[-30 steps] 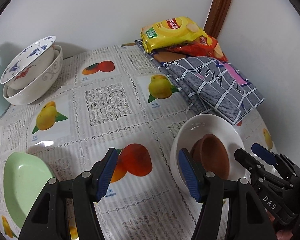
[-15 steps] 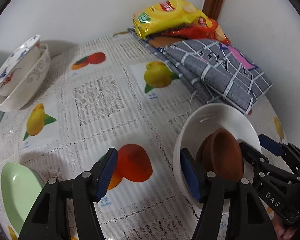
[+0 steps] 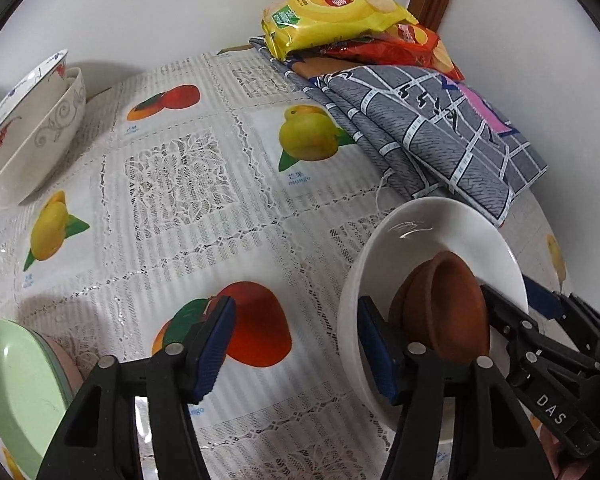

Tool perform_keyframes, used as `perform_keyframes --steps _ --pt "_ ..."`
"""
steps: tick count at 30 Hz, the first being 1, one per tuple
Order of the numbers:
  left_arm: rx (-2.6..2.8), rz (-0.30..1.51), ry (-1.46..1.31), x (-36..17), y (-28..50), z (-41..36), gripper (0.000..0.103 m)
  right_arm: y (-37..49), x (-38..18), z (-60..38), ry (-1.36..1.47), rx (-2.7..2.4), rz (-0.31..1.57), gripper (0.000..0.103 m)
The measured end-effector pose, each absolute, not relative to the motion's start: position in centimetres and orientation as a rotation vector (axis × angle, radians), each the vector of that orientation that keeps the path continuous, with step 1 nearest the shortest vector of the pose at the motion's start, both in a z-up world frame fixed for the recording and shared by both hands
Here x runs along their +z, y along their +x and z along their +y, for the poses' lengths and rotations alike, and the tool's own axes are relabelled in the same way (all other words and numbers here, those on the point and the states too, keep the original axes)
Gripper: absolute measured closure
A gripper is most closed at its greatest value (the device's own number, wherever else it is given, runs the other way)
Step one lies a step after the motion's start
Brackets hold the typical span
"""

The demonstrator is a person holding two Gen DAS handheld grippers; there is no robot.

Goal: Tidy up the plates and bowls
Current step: 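Move both grippers to the white bowl and close them on its rim, then lift the white bowl with both grippers and carry it toward the green plate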

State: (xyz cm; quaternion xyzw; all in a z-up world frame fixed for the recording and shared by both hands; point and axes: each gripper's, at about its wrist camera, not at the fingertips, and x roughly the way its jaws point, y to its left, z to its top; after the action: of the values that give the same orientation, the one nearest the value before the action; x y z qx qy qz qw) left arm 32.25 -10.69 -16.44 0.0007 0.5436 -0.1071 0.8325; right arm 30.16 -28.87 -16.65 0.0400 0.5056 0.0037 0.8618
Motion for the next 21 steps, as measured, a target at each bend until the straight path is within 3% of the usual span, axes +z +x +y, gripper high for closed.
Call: perform_keyframes --steps 5,8,10,21 --pt "-0.304 1.156 -0.083 -16.5 32.1 -10.9 0.081 29.9 -16.6 -28.9 0.142 0.054 1.05 0.068" --pt "-0.323 1.144 -0.073 -16.3 31.8 -11.5 0.092 29.7 -16.5 -28.3 0.156 0.079 1.037 0.082" --pt "-0.31 1.133 -0.066 -16.2 31.7 -11.8 0.092 29.7 -16.4 -27.8 0.15 0.082 1.028 0.089" --pt "-0.311 1.115 -0.082 -15.7 31.1 -11.5 0.092 29.4 -16.4 -28.5 0.245 0.057 1.032 0.092"
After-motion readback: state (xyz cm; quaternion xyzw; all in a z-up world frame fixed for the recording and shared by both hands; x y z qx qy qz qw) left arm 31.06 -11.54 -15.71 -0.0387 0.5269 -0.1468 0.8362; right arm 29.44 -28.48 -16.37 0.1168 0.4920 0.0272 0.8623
